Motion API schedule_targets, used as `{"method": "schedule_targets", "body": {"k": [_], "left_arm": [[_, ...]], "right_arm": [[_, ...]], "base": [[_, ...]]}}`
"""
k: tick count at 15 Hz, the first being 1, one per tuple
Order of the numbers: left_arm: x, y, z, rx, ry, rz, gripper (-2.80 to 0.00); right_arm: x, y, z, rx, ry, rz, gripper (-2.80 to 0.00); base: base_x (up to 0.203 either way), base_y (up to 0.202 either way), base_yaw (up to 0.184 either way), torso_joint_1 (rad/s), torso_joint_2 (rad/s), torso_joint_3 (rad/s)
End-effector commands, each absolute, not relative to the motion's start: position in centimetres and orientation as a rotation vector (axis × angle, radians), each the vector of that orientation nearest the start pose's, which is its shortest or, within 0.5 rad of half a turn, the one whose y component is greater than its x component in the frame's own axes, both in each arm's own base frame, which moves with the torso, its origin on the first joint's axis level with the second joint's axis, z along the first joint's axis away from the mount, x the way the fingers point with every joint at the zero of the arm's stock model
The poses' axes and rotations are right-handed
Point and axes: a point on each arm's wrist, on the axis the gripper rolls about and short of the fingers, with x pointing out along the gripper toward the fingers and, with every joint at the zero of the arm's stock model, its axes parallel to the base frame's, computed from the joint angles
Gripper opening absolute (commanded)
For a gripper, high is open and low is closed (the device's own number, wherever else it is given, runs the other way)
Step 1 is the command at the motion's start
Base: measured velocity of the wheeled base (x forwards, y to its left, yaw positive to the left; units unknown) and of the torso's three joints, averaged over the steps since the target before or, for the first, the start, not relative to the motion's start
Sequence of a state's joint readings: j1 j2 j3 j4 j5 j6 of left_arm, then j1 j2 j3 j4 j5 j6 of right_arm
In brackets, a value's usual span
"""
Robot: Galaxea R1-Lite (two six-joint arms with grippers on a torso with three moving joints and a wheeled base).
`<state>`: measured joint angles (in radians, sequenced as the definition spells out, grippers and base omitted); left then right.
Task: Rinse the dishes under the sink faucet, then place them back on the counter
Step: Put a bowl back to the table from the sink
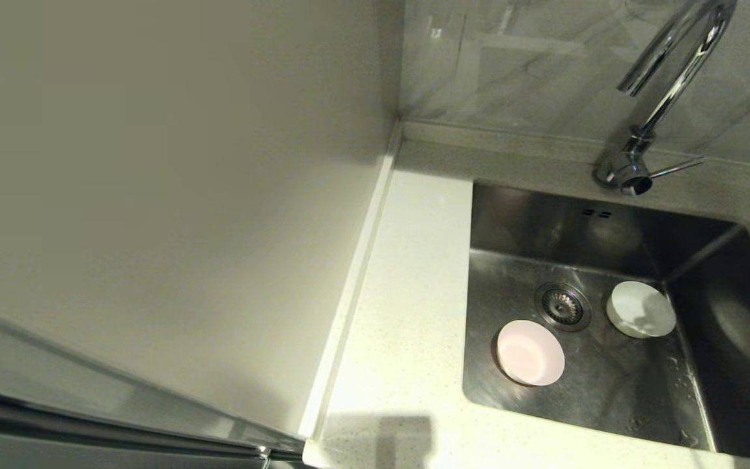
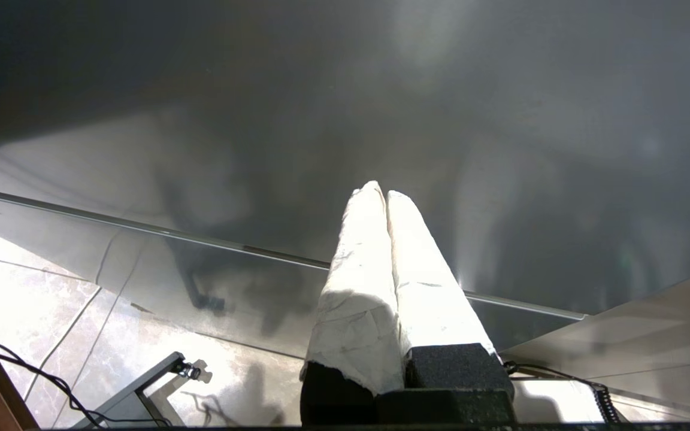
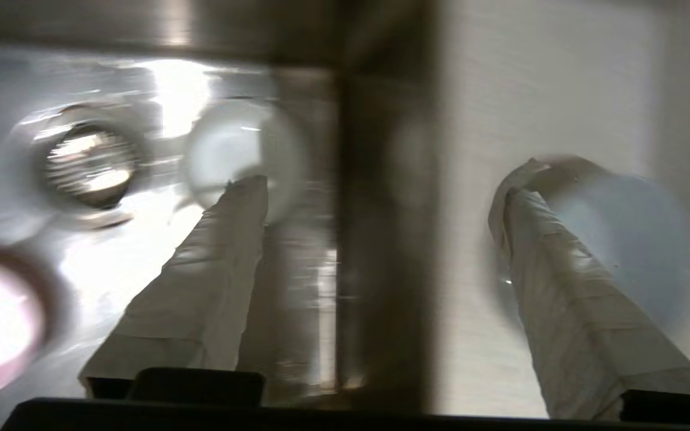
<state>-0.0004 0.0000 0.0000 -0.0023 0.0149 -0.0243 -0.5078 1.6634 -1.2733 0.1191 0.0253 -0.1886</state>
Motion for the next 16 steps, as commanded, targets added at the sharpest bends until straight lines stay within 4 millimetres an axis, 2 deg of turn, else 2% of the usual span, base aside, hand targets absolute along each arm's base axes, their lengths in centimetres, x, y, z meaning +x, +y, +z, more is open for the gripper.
{"method": "schedule_targets", "body": {"k": [1,3,8,12,14,16], "left_arm": [[-2.3,0.0,7.6,-0.025,-0.006,0.016,-2.8],[-2.3,0.0,7.6,-0.025,-0.006,0.015,-2.8],[-2.3,0.0,7.6,-0.025,-0.006,0.014,-2.8],[-2.3,0.0,7.6,-0.025,-0.006,0.017,-2.8],[-2.3,0.0,7.6,-0.025,-0.006,0.014,-2.8],[-2.3,0.0,7.6,-0.025,-0.006,0.015,-2.8]], "right_arm": [[26.9,-10.8,26.2,-0.088,0.5,-0.305,0.0],[27.9,-8.3,25.8,-0.114,0.511,-0.227,0.0],[33.1,-5.6,19.6,-0.095,0.699,-0.36,0.0],[36.1,-5.2,14.9,-0.08,0.78,-0.382,0.0],[37.5,-5.4,13.3,-0.088,0.775,-0.403,0.0],[38.1,-5.5,12.0,-0.091,0.796,-0.406,0.0]], "base": [[0.0,0.0,0.0,0.0,0.0,0.0],[0.0,0.0,0.0,0.0,0.0,0.0],[0.0,0.0,0.0,0.0,0.0,0.0],[0.0,0.0,0.0,0.0,0.0,0.0],[0.0,0.0,0.0,0.0,0.0,0.0],[0.0,0.0,0.0,0.0,0.0,0.0]]}}
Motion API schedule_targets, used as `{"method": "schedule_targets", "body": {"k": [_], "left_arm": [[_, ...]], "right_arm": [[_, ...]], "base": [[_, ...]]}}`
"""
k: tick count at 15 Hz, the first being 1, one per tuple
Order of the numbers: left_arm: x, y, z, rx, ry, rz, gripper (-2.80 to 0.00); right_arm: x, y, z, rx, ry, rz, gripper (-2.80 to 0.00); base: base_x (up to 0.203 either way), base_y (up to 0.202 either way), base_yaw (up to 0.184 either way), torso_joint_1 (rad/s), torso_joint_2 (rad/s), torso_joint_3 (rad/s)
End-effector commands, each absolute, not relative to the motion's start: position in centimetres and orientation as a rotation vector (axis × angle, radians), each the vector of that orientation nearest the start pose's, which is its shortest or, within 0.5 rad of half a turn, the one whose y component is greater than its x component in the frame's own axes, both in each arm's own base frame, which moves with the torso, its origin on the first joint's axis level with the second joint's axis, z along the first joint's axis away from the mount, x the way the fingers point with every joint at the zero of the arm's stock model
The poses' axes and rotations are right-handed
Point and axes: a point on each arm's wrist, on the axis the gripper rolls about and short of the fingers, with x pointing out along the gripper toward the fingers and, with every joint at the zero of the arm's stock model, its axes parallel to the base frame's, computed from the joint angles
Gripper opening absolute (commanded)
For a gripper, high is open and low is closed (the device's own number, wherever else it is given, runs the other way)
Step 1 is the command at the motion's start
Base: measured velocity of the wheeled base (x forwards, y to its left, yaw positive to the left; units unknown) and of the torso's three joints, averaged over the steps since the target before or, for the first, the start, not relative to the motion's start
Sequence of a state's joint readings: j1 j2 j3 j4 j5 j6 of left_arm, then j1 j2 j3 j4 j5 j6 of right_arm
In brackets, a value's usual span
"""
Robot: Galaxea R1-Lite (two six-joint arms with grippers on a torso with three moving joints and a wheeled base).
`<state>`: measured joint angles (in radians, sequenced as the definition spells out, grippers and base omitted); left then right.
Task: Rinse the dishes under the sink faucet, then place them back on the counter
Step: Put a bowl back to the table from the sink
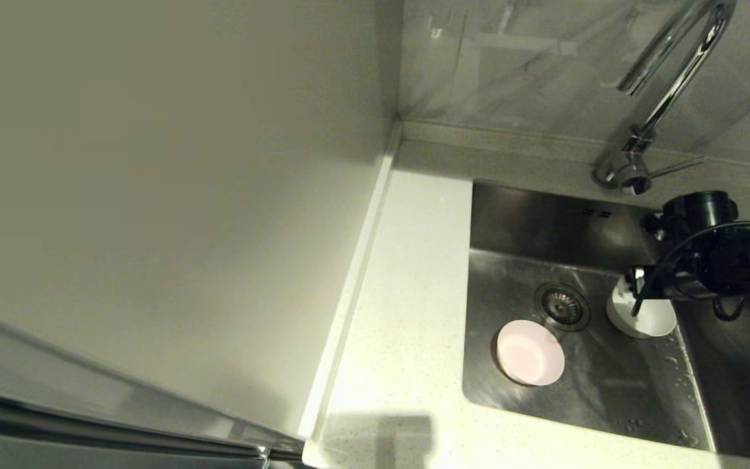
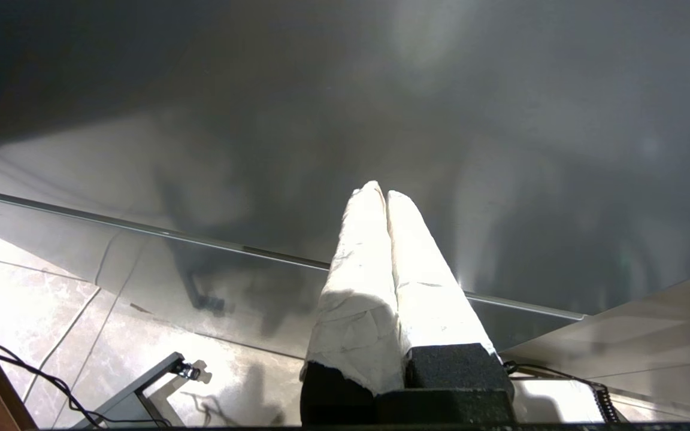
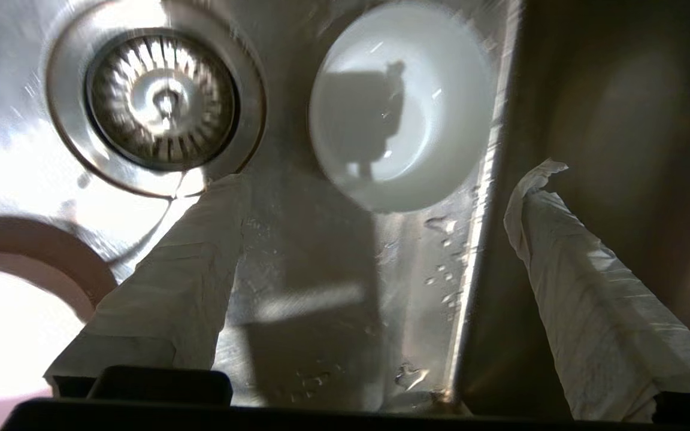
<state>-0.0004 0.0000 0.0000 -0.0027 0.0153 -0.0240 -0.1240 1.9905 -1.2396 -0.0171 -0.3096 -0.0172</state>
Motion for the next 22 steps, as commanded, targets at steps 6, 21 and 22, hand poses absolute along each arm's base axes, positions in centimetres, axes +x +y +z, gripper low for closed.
{"method": "schedule_targets", "body": {"k": [6,21,22], "left_arm": [[-2.3,0.0,7.6,-0.025,-0.006,0.015,-2.8],[-2.3,0.0,7.6,-0.025,-0.006,0.014,-2.8],[-2.3,0.0,7.6,-0.025,-0.006,0.015,-2.8]], "right_arm": [[40.4,-5.9,9.7,-0.091,0.823,-0.413,0.0],[45.1,-7.8,5.3,-0.11,0.838,-0.494,0.0],[45.1,-7.8,5.1,-0.112,0.843,-0.493,-2.8]], "base": [[0.0,0.0,0.0,0.0,0.0,0.0],[0.0,0.0,0.0,0.0,0.0,0.0],[0.0,0.0,0.0,0.0,0.0,0.0]]}}
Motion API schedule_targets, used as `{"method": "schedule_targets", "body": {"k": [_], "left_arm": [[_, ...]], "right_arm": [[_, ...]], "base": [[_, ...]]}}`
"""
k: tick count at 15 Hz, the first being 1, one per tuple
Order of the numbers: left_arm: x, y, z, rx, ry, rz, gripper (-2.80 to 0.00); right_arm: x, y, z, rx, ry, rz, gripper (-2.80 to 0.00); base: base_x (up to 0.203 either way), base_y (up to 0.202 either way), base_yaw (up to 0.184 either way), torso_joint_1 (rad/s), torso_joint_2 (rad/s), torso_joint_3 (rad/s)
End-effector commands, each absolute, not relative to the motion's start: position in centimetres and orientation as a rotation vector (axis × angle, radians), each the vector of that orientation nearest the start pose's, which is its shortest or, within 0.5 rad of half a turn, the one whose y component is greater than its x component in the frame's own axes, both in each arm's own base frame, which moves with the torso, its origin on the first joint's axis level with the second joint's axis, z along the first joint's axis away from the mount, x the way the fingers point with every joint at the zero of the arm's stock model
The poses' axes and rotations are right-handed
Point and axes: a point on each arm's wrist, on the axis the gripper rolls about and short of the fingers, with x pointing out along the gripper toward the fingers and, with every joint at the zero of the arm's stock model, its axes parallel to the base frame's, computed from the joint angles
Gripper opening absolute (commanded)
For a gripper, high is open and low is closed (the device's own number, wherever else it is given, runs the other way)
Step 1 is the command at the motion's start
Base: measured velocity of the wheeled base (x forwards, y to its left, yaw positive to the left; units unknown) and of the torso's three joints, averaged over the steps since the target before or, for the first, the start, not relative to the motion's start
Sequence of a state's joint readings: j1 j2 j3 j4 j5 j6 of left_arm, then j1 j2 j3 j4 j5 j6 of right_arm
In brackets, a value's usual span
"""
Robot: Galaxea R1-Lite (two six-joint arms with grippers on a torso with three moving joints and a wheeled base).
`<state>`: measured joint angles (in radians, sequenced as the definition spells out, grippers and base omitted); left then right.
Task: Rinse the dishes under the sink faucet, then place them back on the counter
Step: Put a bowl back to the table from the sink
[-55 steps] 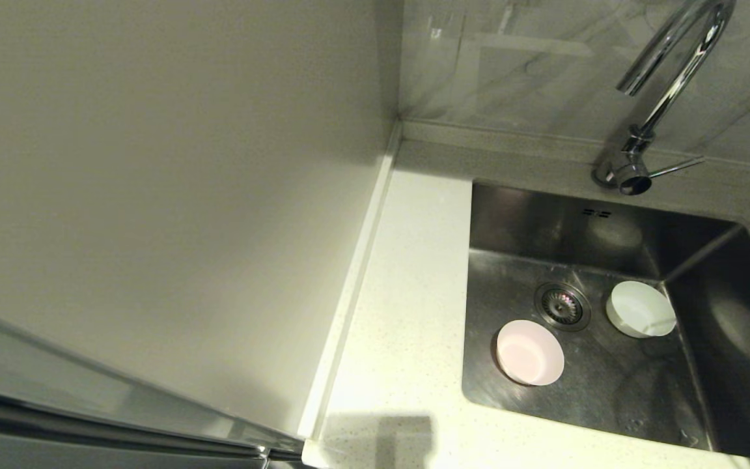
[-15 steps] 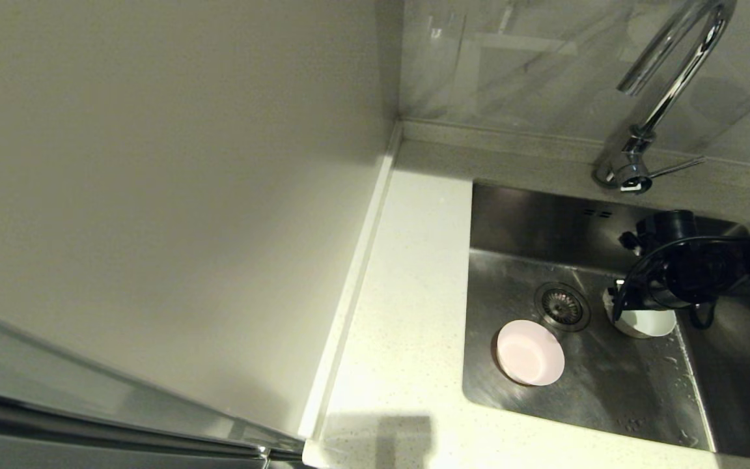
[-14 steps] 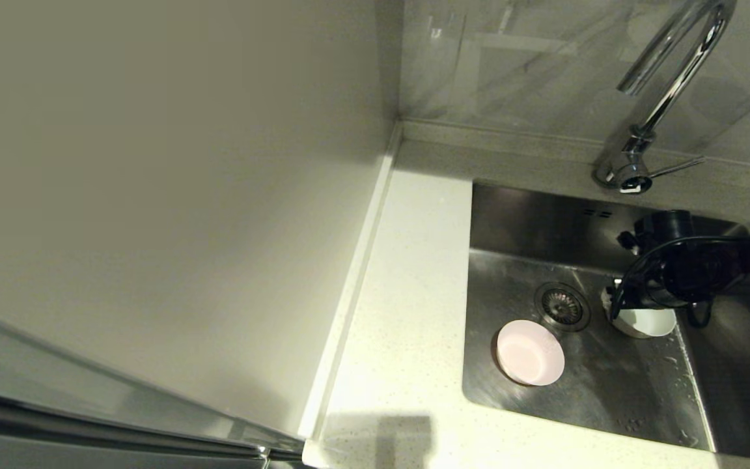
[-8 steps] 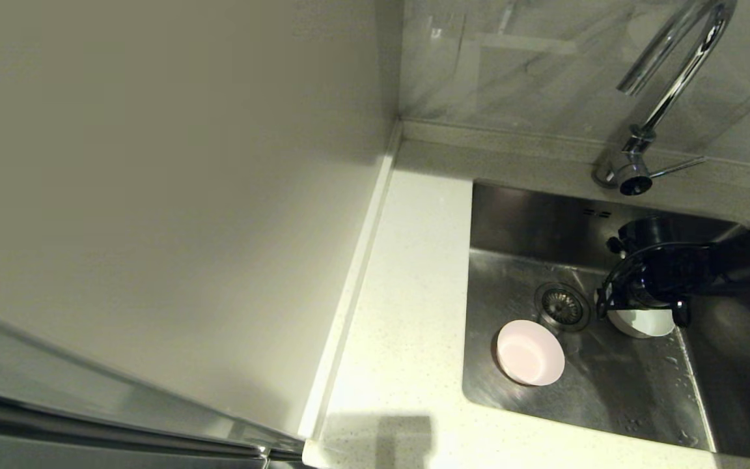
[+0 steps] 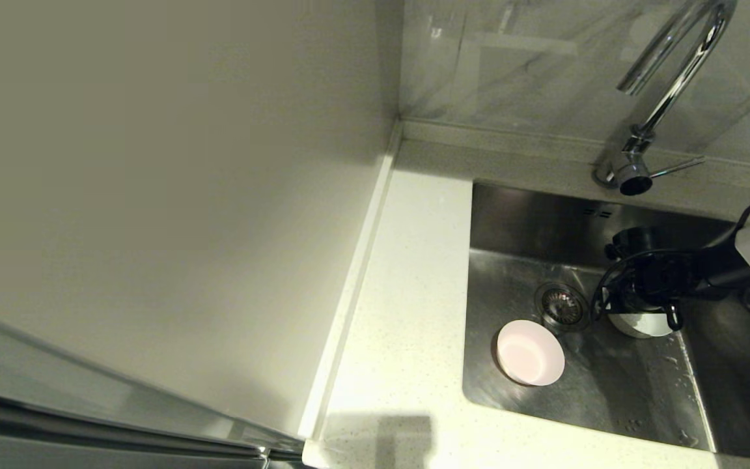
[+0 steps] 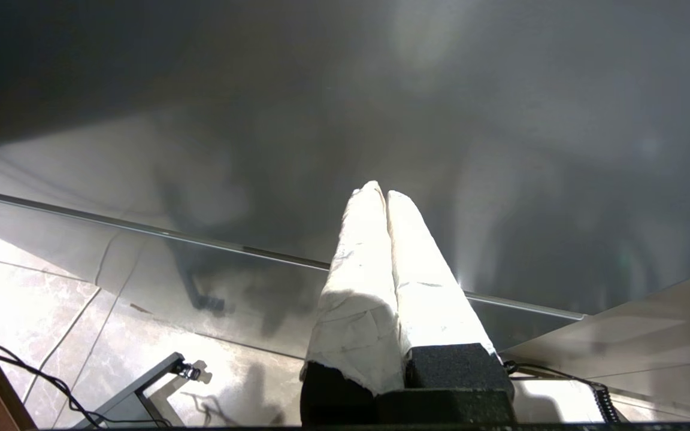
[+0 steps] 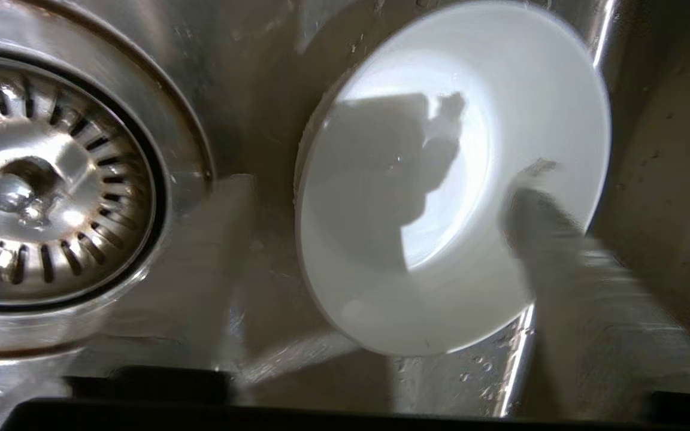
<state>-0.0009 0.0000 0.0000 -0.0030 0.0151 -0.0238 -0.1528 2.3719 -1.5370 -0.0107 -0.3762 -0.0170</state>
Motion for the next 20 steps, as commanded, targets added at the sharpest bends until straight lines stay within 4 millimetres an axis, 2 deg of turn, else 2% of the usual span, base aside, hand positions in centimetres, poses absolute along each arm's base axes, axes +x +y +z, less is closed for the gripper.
{"method": "schedule_targets", "body": {"k": [1,7,12,15,17,20], "left_arm": [[-2.3,0.0,7.6,-0.025,-0.006,0.015,-2.8],[-2.3,0.0,7.6,-0.025,-0.006,0.015,-2.8],[-2.3,0.0,7.6,-0.025,-0.006,0.014,-2.8],[-2.3,0.0,7.6,-0.025,-0.006,0.015,-2.8],[-2.3,0.0,7.6,-0.025,-0.006,0.014,-2.8],[-2.3,0.0,7.6,-0.025,-0.006,0.015,-2.8]], "right_arm": [[45.1,-7.8,5.0,-0.112,0.845,-0.493,-2.8],[44.6,-7.7,4.4,-0.119,0.875,-0.487,-2.8],[43.6,-7.6,5.4,-0.116,0.873,-0.49,-2.8],[42.3,-7.3,8.1,-0.113,0.834,-0.492,-2.8],[39.8,-6.6,10.7,-0.115,0.809,-0.482,-2.8],[35.2,-4.2,16.4,-0.086,0.69,-0.437,-2.8]], "base": [[0.0,0.0,0.0,0.0,0.0,0.0],[0.0,0.0,0.0,0.0,0.0,0.0],[0.0,0.0,0.0,0.0,0.0,0.0],[0.0,0.0,0.0,0.0,0.0,0.0],[0.0,0.0,0.0,0.0,0.0,0.0],[0.0,0.0,0.0,0.0,0.0,0.0]]}}
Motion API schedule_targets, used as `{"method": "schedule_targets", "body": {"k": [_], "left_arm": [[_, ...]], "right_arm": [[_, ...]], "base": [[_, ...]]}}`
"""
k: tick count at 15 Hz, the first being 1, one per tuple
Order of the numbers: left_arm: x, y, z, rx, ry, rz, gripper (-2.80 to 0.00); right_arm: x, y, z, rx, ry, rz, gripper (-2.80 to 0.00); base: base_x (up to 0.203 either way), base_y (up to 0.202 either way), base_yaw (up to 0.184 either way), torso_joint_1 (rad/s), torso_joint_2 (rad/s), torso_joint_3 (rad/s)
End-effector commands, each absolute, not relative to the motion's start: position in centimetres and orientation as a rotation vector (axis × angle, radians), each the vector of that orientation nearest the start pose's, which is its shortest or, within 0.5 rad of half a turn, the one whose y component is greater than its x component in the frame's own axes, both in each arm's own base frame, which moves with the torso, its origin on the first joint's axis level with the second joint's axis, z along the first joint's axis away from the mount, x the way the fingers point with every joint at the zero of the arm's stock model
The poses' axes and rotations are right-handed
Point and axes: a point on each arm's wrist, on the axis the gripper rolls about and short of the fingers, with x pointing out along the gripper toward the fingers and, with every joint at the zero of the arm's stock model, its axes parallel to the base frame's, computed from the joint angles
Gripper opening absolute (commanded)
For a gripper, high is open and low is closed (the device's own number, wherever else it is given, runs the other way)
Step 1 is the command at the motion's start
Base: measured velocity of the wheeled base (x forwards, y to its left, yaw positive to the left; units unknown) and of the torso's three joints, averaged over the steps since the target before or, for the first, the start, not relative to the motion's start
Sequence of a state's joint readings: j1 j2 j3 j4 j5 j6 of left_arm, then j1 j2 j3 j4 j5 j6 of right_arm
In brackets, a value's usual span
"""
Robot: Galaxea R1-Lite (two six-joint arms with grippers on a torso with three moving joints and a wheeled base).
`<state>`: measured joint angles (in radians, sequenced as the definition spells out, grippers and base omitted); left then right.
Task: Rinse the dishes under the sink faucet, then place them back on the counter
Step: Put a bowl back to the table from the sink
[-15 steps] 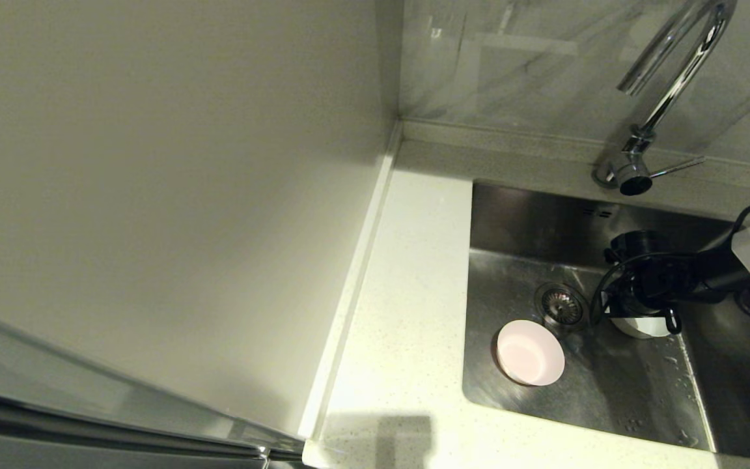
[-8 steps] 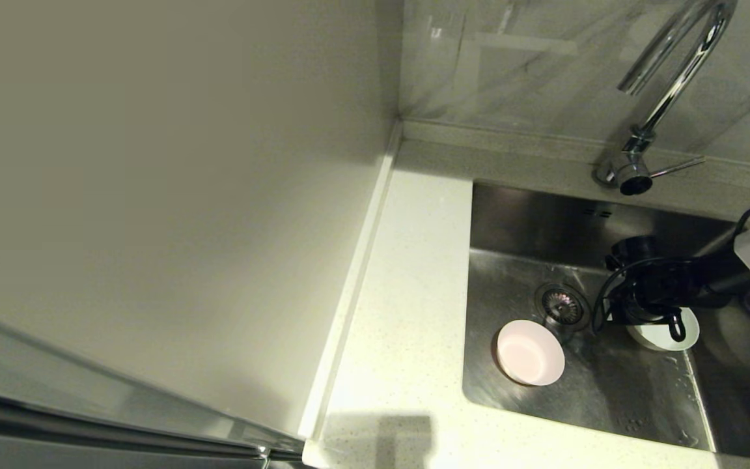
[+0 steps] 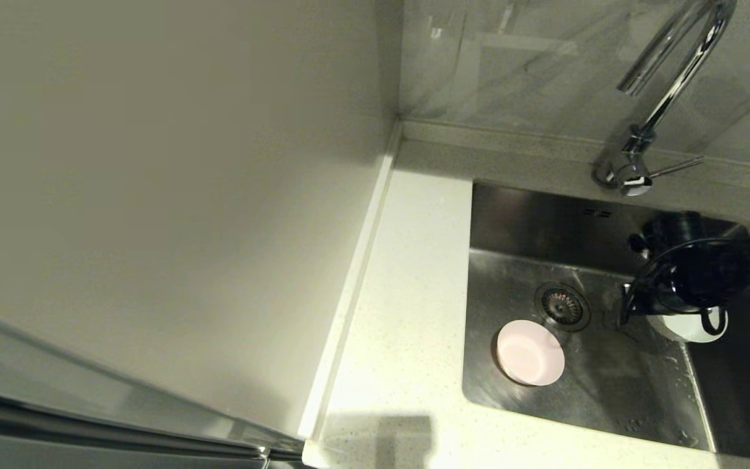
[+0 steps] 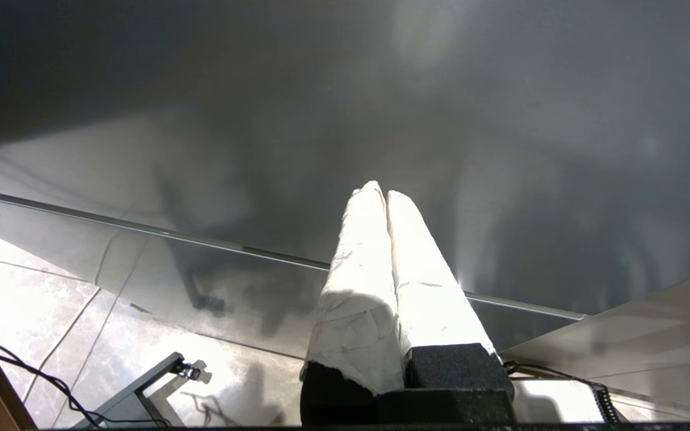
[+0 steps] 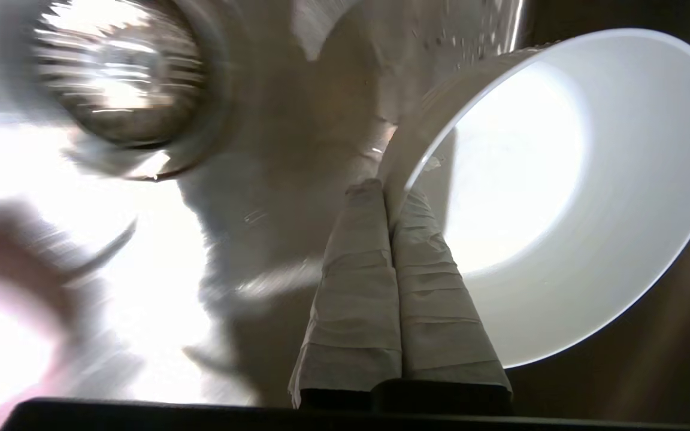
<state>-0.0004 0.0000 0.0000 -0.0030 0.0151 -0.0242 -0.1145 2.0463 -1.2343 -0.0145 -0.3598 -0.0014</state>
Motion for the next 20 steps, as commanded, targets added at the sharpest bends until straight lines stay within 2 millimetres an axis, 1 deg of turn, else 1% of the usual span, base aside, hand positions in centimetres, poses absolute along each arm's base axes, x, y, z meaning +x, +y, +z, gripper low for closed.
{"method": "schedule_targets", "body": {"k": [1,2,3,4,6,8,9,11,12,13,14,15,16,17,18,20], "left_arm": [[-2.3,0.0,7.6,-0.025,-0.006,0.017,-2.8],[-2.3,0.0,7.6,-0.025,-0.006,0.014,-2.8],[-2.3,0.0,7.6,-0.025,-0.006,0.015,-2.8],[-2.3,0.0,7.6,-0.025,-0.006,0.016,-2.8],[-2.3,0.0,7.6,-0.025,-0.006,0.015,-2.8],[-2.3,0.0,7.6,-0.025,-0.006,0.014,-2.8],[-2.3,0.0,7.6,-0.025,-0.006,0.017,-2.8],[-2.3,0.0,7.6,-0.025,-0.006,0.017,-2.8],[-2.3,0.0,7.6,-0.025,-0.006,0.014,-2.8],[-2.3,0.0,7.6,-0.025,-0.007,0.016,-2.8],[-2.3,0.0,7.6,-0.025,-0.006,0.014,-2.8],[-2.3,0.0,7.6,-0.025,-0.006,0.015,-2.8],[-2.3,0.0,7.6,-0.025,-0.006,0.017,-2.8],[-2.3,0.0,7.6,-0.025,-0.006,0.014,-2.8],[-2.3,0.0,7.6,-0.025,-0.006,0.015,-2.8],[-2.3,0.0,7.6,-0.025,-0.006,0.014,-2.8]], "right_arm": [[33.6,-3.4,18.3,-0.057,0.642,-0.41,-2.8],[32.1,-2.8,19.8,-0.026,0.617,-0.375,-2.8],[30.9,-2.2,20.9,0.014,0.619,-0.328,-2.8],[30.2,-1.7,21.5,0.105,0.633,-0.289,-2.8],[29.7,-0.7,22.8,0.294,0.674,-0.238,-2.8],[29.7,0.2,25.3,0.507,0.719,-0.155,-2.8],[29.7,0.4,27.3,0.631,0.735,-0.083,-2.8],[29.4,0.5,31.4,0.887,0.796,0.142,-2.8],[29.0,0.3,33.1,1.004,0.855,0.274,-2.8],[28.5,0.2,34.3,1.12,0.933,0.406,-2.8],[28.1,-0.1,34.8,1.214,1.003,0.489,-2.8],[27.6,-0.8,34.9,1.311,1.065,0.54,-2.8],[27.1,-1.7,35.0,1.418,1.119,0.553,-2.8],[27.0,-2.2,34.4,1.49,1.165,0.534,-2.8],[27.2,-2.4,33.0,1.541,1.215,0.495,-2.8],[27.3,-2.8,29.6,1.615,1.311,0.412,-2.8]], "base": [[0.0,0.0,0.0,0.0,0.0,0.0],[0.0,0.0,0.0,0.0,0.0,0.0],[0.0,0.0,0.0,0.0,0.0,0.0],[0.0,0.0,0.0,0.0,0.0,0.0],[0.0,0.0,0.0,0.0,0.0,0.0],[0.0,0.0,0.0,0.0,0.0,0.0],[0.0,0.0,0.0,0.0,0.0,0.0],[0.0,0.0,0.0,0.0,0.0,0.0],[0.0,0.0,0.0,0.0,0.0,0.0],[0.0,0.0,0.0,0.0,0.0,0.0],[0.0,0.0,0.0,0.0,0.0,0.0],[0.0,0.0,0.0,0.0,0.0,0.0],[0.0,0.0,0.0,0.0,0.0,0.0],[0.0,0.0,0.0,0.0,0.0,0.0],[0.0,0.0,0.0,0.0,0.0,0.0],[0.0,0.0,0.0,0.0,0.0,0.0]]}}
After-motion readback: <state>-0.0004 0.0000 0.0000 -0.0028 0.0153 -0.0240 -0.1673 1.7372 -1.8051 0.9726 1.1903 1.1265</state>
